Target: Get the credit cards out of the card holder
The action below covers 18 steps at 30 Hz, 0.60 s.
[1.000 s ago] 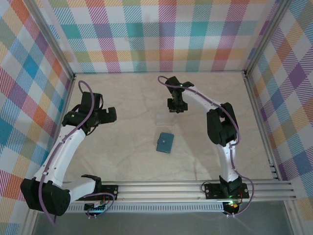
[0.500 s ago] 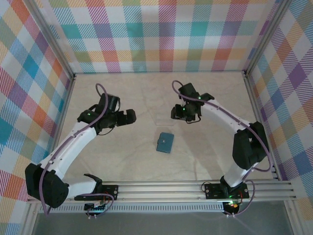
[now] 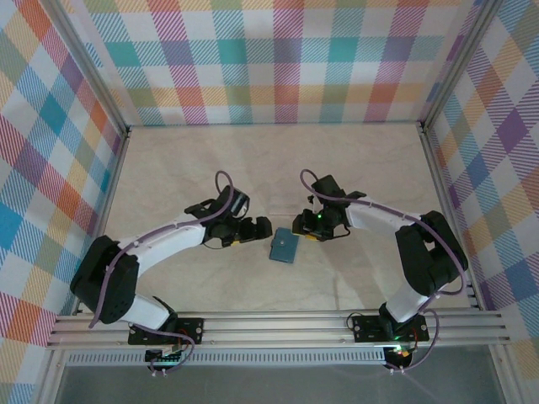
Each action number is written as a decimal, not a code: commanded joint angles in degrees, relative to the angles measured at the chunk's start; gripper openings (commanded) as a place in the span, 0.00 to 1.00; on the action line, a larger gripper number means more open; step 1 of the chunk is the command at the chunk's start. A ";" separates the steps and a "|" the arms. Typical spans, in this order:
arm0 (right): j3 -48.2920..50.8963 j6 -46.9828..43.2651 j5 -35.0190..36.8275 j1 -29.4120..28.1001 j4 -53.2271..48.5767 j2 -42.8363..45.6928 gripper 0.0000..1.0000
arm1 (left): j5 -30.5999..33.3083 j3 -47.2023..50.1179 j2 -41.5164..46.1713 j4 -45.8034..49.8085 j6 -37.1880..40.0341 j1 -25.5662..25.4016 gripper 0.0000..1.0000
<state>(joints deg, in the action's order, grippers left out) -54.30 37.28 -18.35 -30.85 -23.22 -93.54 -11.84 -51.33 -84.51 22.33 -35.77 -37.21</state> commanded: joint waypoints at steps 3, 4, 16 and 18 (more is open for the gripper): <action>2.16 2.26 -5.75 -0.35 6.19 -1.97 0.46 | -3.41 -3.27 -5.09 -3.31 -0.37 -1.68 0.95; 2.80 2.66 -6.03 -0.41 6.89 -2.05 0.46 | -3.50 -3.57 -5.81 -3.64 -0.52 -1.94 0.94; 5.35 3.97 -7.69 -0.98 11.00 -4.75 0.44 | -6.00 -4.31 -13.35 -9.48 -0.26 -2.88 0.78; 5.43 4.38 -8.11 -1.14 11.83 -5.15 0.43 | -7.00 -4.22 -14.27 -10.49 -0.36 -3.02 0.76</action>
<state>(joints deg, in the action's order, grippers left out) -49.60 40.42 -24.43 -31.40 -13.65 -97.69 -16.71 -54.57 -97.45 14.04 -36.42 -39.46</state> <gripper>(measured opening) 0.431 0.765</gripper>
